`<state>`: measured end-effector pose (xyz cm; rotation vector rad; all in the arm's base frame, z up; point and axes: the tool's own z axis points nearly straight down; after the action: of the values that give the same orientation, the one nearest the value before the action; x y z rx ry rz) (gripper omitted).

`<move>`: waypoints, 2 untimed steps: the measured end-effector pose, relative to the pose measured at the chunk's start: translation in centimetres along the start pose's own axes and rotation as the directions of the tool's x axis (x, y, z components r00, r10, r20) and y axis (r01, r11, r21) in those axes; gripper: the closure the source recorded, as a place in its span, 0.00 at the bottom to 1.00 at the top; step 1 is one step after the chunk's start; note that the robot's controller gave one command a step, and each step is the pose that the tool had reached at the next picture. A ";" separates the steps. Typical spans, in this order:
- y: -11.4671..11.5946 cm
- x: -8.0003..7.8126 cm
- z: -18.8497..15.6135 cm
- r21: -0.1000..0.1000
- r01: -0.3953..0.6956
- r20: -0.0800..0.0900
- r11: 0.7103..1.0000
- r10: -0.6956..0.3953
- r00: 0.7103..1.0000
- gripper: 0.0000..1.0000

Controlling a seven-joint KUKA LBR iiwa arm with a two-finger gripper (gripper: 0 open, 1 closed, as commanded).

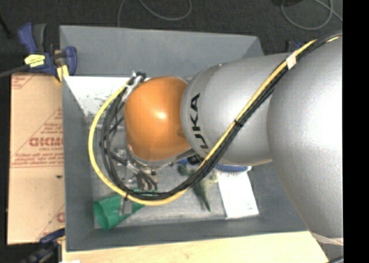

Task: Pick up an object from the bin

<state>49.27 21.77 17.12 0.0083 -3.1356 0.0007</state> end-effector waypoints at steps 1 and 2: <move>-0.1 -0.2 -0.5 -0.002 -0.008 0.008 1.000 0.008 1.000 1.00; -0.1 -0.2 -0.5 -0.002 -0.009 0.008 1.000 0.009 1.000 1.00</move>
Offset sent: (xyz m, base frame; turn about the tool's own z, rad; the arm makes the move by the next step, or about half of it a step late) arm 0.0000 0.0000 0.0000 0.0000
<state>49.47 21.64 17.59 -0.0064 -3.1431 -0.0026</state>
